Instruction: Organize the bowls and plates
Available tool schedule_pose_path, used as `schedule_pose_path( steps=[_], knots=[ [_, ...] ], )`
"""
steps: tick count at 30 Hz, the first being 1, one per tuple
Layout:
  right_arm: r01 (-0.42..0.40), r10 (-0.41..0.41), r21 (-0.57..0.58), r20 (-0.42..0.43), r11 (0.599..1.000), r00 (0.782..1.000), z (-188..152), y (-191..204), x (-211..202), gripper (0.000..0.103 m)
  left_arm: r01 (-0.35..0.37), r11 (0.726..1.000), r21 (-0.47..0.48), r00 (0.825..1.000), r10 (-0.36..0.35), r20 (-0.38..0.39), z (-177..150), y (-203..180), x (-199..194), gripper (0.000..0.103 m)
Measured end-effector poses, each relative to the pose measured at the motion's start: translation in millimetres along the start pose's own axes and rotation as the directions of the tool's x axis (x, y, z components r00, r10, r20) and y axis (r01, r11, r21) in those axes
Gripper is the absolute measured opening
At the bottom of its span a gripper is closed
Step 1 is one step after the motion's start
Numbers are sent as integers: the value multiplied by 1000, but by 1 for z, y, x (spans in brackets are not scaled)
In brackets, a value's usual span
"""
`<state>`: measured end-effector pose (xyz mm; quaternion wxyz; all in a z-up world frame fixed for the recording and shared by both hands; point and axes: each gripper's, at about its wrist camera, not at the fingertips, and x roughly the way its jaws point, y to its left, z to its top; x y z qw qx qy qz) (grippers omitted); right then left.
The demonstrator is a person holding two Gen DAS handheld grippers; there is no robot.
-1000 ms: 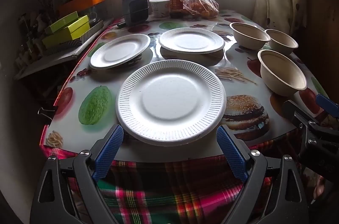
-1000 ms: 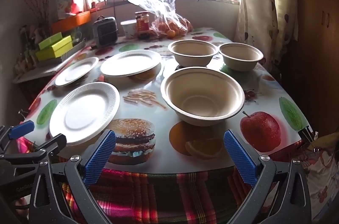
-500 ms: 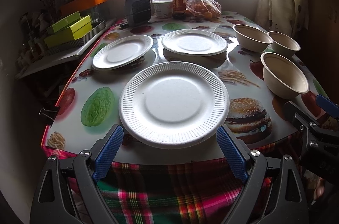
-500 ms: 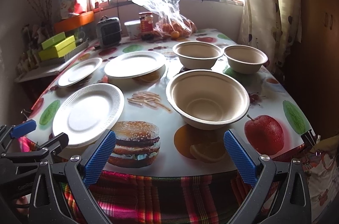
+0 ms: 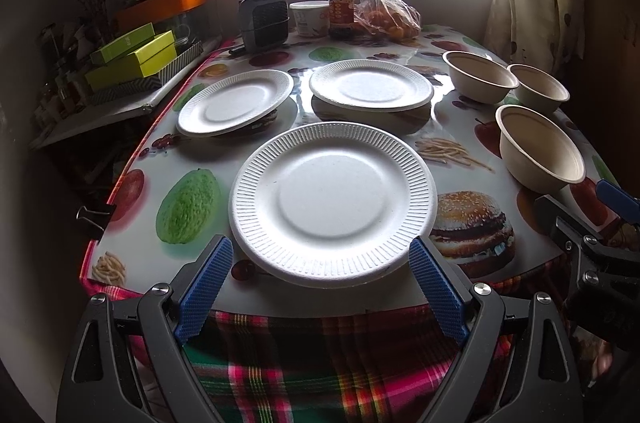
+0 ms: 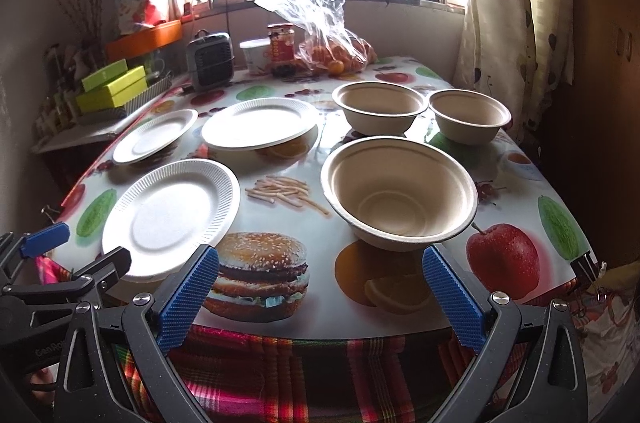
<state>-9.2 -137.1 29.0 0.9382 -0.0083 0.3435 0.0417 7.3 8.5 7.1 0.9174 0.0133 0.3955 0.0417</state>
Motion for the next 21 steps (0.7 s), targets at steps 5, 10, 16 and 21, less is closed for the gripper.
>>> schedule_pose_path(
  steps=[5, 10, 16, 21],
  knots=[
    [-3, 3, -2, 0, 1000, 1000, 2, 2, 1, 103, 0, 1000, -1, 1000, 0, 0, 0, 0, 0, 90],
    [-5, 5, -4, -1, 1000, 1000, 3, 2, 2, 103, -1, 1000, -1, 1000, 1, 1, 0, 0, 0, 90],
    [-4, 4, -4, -1, 1000, 1000, 3, 3, 2, 103, -1, 1000, -2, 1000, 1, 0, 1, 0, 0, 90],
    [-4, 4, -5, -1, 1000, 1000, 3, 3, 2, 103, -1, 1000, -1, 1000, 1, 0, 1, 0, 0, 90]
  ],
)
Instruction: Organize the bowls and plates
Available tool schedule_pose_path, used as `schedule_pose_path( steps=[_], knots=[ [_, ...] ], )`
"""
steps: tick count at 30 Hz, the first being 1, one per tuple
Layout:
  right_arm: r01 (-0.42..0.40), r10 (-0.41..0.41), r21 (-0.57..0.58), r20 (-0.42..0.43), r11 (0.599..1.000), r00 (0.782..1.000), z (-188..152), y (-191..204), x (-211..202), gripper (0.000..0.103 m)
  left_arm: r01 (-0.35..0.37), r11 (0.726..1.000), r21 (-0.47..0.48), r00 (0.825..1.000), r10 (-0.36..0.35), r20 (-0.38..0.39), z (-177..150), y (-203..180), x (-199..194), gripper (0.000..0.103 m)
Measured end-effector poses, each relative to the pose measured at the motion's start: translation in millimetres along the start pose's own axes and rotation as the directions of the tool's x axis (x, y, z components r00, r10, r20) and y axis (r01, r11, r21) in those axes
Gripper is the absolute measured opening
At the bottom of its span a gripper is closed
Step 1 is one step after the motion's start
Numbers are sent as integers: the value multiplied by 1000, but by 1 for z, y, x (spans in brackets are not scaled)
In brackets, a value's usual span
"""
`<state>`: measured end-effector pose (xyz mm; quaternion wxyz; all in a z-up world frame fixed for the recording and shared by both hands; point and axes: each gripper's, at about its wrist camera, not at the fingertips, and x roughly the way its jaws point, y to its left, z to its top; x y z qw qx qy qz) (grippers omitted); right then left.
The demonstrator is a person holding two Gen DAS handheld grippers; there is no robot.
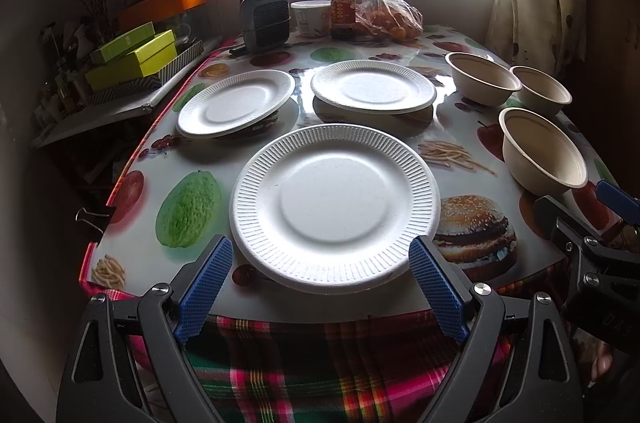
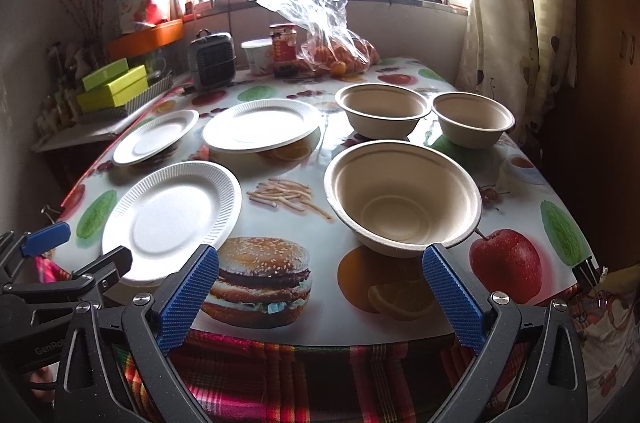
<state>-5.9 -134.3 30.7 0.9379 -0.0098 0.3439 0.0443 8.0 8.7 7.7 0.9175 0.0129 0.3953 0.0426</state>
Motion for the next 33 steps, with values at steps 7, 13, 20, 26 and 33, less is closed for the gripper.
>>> schedule_pose_path(
  steps=[7, 13, 20, 26, 33],
  knots=[
    [0, 0, 0, 1, 1000, 1000, 0, 0, 0, 103, 1, 1000, 1, 1000, -1, 0, 0, 0, 0, 90],
    [1, -1, 0, 1, 1000, 1000, 0, 0, 0, 103, 1, 1000, 0, 1000, -1, 0, 1, 0, 1, 90],
    [-11, 11, -6, 10, 1000, 1000, 4, 1, 1, 103, 2, 1000, -2, 1000, -2, -4, 4, 1, 3, 90],
    [-65, 65, -28, 20, 998, 998, 26, 7, 9, 103, 19, 998, -51, 1000, -20, -10, 17, 20, 7, 90],
    [-131, 132, -71, 1, 989, 991, 60, 22, 25, 103, -8, 994, -107, 1000, 8, -3, 39, 56, 14, 90]
  ],
)
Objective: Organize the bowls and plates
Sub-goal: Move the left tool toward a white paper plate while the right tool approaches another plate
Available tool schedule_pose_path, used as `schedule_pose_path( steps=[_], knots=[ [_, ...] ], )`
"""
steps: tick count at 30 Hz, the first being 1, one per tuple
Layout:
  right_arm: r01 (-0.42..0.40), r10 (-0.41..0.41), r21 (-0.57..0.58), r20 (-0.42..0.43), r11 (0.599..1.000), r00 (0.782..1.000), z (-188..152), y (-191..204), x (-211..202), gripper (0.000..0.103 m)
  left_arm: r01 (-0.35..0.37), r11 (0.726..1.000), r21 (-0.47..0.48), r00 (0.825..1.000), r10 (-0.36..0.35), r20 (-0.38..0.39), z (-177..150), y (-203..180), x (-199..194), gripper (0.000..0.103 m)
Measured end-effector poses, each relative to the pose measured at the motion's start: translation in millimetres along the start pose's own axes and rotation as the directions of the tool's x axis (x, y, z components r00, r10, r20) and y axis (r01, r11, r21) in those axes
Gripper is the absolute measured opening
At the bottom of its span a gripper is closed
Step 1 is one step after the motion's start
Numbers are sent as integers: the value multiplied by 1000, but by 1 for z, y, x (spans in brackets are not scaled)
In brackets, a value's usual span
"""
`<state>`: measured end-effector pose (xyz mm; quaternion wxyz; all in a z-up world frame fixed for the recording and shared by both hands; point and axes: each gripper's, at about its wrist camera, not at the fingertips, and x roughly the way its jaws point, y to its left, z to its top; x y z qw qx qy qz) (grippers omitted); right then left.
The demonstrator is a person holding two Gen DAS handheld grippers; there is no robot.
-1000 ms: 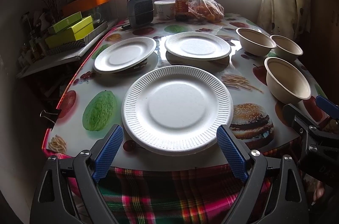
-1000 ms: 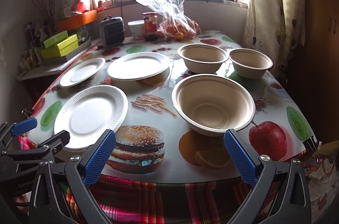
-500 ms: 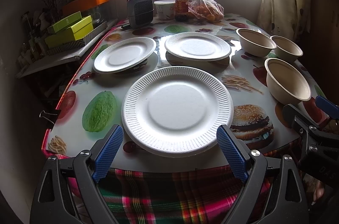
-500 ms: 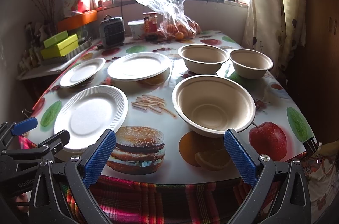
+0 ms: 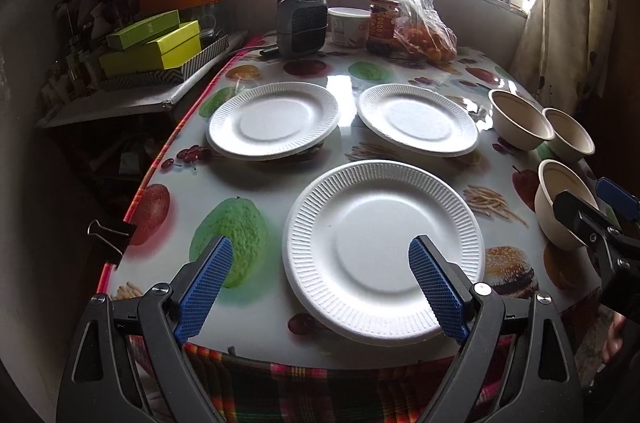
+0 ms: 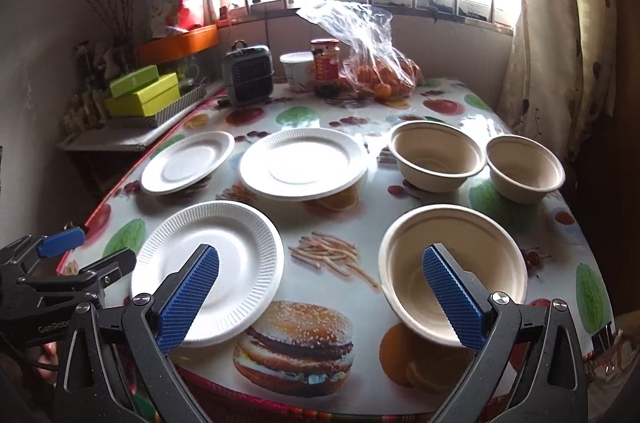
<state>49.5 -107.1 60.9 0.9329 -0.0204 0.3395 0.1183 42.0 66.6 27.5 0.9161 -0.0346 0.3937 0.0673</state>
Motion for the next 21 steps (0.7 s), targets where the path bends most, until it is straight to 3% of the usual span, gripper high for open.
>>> schedule_pose_path(
  steps=[7, 13, 21],
  knots=[
    [-33, 32, -12, -48, 999, 998, 44, 14, 26, 103, -46, 997, -61, 999, 47, 13, 31, 44, 7, 90],
    [-121, 119, -19, -94, 992, 988, 78, 31, 53, 103, -27, 995, -96, 999, 29, 21, 53, 73, 14, 90],
    [-184, 176, -100, -88, 978, 980, 126, 58, 87, 103, -16, 988, -154, 1000, 16, -6, 80, 110, 34, 90]
  ],
)
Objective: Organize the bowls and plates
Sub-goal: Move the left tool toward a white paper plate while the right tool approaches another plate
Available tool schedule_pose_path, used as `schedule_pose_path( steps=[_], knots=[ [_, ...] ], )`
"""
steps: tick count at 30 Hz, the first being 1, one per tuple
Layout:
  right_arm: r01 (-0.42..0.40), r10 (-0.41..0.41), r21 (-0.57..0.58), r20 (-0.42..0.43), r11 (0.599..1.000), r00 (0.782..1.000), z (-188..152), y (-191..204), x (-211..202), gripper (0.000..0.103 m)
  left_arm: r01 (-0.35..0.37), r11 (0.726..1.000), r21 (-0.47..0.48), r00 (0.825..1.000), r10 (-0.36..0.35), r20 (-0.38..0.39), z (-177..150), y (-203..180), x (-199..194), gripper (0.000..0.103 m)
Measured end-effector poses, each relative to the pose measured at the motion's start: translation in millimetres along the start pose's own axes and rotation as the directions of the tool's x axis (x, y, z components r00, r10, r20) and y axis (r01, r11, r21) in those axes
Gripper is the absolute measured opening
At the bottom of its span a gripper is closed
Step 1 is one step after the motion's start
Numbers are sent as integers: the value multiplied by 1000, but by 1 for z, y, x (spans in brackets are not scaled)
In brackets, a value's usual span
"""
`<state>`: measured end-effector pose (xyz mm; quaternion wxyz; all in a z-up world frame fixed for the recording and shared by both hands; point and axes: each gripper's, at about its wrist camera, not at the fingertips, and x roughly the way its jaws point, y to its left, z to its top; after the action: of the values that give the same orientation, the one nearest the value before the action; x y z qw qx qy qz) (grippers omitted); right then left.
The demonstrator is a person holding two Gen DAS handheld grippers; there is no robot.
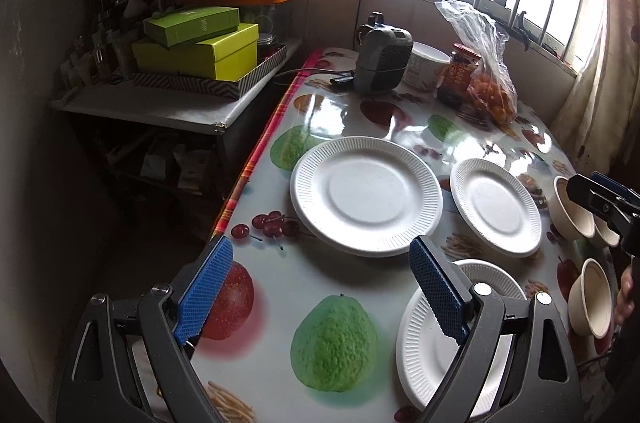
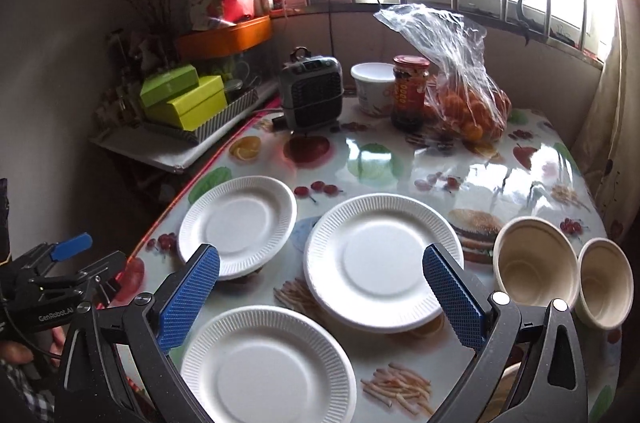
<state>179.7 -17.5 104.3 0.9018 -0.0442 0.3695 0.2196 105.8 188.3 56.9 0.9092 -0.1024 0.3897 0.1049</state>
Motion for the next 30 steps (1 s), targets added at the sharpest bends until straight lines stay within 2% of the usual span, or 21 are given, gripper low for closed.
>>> schedule_pose_path(
  steps=[6, 10, 15, 19, 24, 26, 28, 30],
  knots=[
    [-60, 55, -69, -75, 996, 996, 31, 10, 43, 103, 19, 997, -71, 999, -21, -24, 17, 22, 24, 90],
    [-115, 113, -4, -146, 993, 983, 34, 3, 56, 102, 27, 995, -93, 998, -32, -52, 22, 32, 39, 90],
    [-108, 104, -18, -160, 994, 982, 35, 0, 47, 102, 29, 995, -100, 998, -34, -58, 25, 40, 46, 90],
    [-189, 194, 48, -167, 981, 967, 42, 6, 31, 102, 32, 995, -96, 998, -37, -51, 26, 44, 44, 90],
    [-249, 246, -36, -87, 968, 965, 61, 44, 10, 102, 31, 994, -103, 999, -34, -28, 32, 50, 35, 90],
    [-272, 269, -29, -79, 962, 960, 70, 53, 16, 102, 30, 995, -96, 999, -32, -17, 35, 51, 33, 90],
    [-278, 275, -20, -105, 960, 956, 78, 58, 34, 102, 19, 996, -92, 999, -22, -29, 38, 53, 37, 88],
    [-235, 228, -35, -137, 971, 964, 82, 61, 59, 102, 29, 994, -107, 998, -34, -45, 40, 57, 43, 84]
  ],
)
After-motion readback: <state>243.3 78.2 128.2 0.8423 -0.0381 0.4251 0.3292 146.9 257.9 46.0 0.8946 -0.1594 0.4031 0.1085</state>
